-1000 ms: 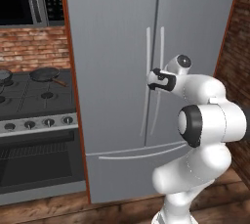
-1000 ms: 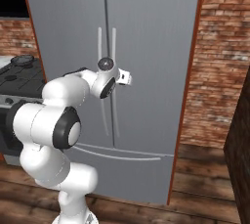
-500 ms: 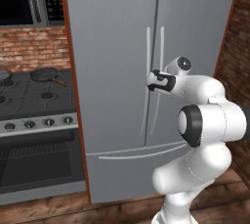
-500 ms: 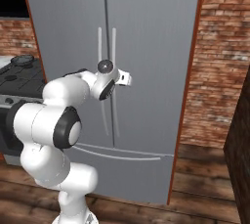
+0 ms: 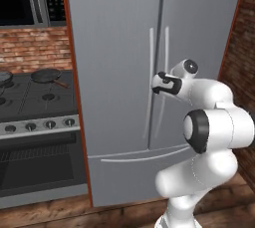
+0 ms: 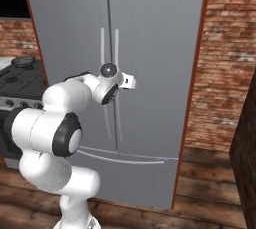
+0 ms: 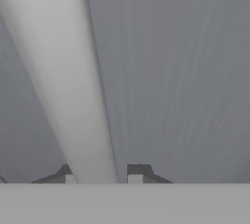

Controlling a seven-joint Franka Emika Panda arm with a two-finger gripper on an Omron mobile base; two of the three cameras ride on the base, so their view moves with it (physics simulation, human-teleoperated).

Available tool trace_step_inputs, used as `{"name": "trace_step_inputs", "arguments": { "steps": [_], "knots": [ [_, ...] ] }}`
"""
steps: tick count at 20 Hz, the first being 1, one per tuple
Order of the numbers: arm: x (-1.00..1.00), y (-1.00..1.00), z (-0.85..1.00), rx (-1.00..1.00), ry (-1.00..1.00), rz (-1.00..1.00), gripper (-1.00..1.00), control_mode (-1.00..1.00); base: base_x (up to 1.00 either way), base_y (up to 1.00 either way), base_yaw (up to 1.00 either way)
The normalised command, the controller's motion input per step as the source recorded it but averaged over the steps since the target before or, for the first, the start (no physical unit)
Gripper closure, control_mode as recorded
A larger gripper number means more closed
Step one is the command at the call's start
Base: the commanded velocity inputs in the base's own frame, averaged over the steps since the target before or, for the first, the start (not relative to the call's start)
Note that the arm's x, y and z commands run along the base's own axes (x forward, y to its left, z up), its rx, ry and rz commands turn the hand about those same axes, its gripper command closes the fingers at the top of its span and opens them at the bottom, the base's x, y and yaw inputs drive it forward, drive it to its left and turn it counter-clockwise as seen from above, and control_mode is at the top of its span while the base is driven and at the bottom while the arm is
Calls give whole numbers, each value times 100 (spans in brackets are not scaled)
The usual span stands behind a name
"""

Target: Place one of the steaks on the plate and the other in the bowl. Then place the bowl in the fridge.

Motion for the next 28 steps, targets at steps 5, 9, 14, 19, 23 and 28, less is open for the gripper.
{"name": "trace_step_inputs", "arguments": {
  "steps": [5, 9, 14, 19, 23, 28],
  "knots": [
    [-71, -52, 28, 4, 0, 1, 100, -100, 0, 0, 0],
    [-65, -58, 29, 4, 0, 0, 100, -100, 0, 0, 0],
    [-36, -62, 17, 0, 0, 0, 100, -100, 0, 0, 0],
    [-17, -73, 2, 1, 0, 3, 100, -100, 0, 0, 0],
    [0, -64, 0, 0, 1, 2, 100, -100, 0, 0, 0],
    [-9, -70, 0, 0, 0, 1, 100, -100, 0, 0, 0]
  ]
}}
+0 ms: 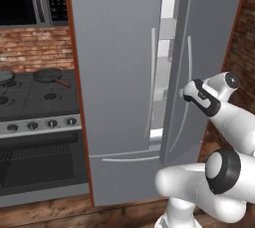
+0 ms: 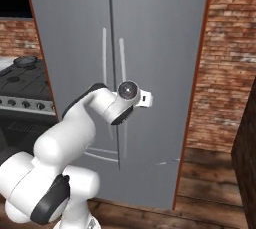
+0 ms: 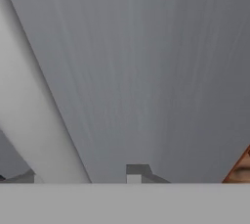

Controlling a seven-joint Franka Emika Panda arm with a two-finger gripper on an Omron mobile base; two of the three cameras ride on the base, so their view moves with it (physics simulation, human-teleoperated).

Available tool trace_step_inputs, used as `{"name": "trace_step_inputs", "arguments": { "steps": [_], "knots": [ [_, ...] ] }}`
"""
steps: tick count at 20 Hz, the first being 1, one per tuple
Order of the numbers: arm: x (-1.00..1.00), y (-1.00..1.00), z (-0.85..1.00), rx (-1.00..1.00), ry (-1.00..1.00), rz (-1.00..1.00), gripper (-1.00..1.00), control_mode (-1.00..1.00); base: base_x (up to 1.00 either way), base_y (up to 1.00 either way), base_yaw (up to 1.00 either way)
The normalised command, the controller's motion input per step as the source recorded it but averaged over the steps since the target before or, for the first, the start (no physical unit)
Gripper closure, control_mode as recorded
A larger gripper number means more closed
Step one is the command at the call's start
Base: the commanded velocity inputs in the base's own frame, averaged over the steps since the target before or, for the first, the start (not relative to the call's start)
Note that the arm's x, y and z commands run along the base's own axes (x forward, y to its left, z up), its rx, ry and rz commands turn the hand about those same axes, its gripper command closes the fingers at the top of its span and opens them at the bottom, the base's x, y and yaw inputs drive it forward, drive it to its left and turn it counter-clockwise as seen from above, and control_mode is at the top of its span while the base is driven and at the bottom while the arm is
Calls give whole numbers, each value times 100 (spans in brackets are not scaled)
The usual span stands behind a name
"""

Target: Place one of the steaks on the plate and the other in the bowl. Then place the bowl in the fridge.

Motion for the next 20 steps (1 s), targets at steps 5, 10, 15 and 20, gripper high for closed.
{"name": "trace_step_inputs", "arguments": {
  "steps": [5, 10, 15, 20],
  "knots": [
    [-25, -93, 0, 0, 1, 0, 100, -100, 0, 0, 0],
    [-29, -100, 0, 0, 4, 0, 100, -100, 0, 0, 0],
    [-13, -84, 0, -2, 8, 0, 100, -100, 0, 0, 0],
    [0, -7, 2, 0, 2, 0, 100, -100, 0, 0, 0]
  ]
}}
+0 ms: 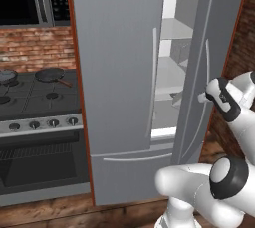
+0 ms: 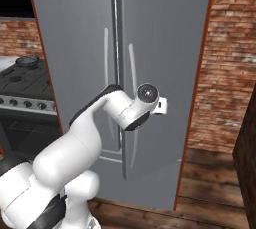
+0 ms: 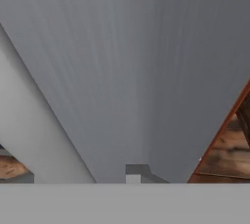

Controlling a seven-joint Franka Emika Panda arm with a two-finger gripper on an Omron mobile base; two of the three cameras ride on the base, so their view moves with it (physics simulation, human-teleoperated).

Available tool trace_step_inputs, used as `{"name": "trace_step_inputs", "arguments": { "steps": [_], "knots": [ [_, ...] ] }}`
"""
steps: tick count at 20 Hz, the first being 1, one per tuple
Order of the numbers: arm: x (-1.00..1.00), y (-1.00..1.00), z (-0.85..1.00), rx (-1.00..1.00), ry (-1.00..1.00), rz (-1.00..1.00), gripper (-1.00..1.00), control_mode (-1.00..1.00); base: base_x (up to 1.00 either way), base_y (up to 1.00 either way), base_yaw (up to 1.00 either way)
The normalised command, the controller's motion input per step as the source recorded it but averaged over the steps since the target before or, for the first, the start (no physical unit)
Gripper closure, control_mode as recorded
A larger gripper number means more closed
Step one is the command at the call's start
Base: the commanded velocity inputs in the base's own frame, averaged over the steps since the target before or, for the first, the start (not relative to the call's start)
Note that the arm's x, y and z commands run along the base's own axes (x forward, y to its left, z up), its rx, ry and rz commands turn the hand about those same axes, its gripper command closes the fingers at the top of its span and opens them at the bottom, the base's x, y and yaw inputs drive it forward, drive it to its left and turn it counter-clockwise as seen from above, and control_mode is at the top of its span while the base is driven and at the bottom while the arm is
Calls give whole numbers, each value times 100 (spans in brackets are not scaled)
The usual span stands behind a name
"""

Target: Place one of the steaks on the plate and the other in the bowl. Then place the bowl in the fridge.

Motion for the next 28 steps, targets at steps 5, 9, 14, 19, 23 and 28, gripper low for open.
{"name": "trace_step_inputs", "arguments": {
  "steps": [5, 9, 14, 19, 23, 28],
  "knots": [
    [0, 0, 0, 0, 0, 0, -100, -100, 0, 0, 0],
    [0, 0, 2, 0, 0, 0, -100, -100, 0, 0, 0],
    [-12, -7, 14, 0, 0, 0, -100, -100, 0, 0, 0],
    [-61, -6, 38, -3, 0, 0, -100, -100, 0, 0, 0],
    [-98, 26, 21, -9, 1, 0, -100, -100, 0, 0, 0],
    [-71, 66, 46, -26, 0, 0, -100, -100, 0, 0, 0]
  ]
}}
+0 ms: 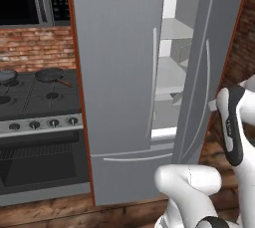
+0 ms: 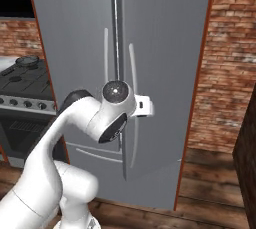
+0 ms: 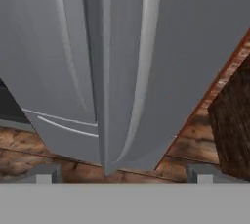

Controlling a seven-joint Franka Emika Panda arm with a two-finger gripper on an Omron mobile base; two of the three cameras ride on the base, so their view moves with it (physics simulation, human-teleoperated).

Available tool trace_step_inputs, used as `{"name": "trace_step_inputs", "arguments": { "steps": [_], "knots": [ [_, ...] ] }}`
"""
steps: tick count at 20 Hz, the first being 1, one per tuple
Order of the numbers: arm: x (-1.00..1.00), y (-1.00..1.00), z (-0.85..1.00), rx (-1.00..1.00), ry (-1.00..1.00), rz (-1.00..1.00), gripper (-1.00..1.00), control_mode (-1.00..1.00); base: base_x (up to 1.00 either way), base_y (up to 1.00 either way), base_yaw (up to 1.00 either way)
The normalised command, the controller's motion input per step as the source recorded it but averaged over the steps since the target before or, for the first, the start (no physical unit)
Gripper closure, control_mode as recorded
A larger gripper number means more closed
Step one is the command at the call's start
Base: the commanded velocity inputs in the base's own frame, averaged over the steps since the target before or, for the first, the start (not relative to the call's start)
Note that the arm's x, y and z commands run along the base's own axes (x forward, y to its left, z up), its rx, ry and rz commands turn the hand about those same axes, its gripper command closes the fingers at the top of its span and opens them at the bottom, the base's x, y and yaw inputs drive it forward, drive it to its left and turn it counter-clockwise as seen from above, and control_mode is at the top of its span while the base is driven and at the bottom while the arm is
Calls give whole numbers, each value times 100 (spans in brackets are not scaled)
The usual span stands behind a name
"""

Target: Place one of the steaks on the plate and the other in the bowl. Then place the bowl in the fridge.

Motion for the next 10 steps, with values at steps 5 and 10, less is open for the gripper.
{"name": "trace_step_inputs", "arguments": {
  "steps": [5, 10],
  "knots": [
    [8, 98, 52, -45, 3, -3, -100, -100, 0, 0, 0],
    [18, 100, 16, -54, 1, 0, -100, -100, 0, 0, 0]
  ]
}}
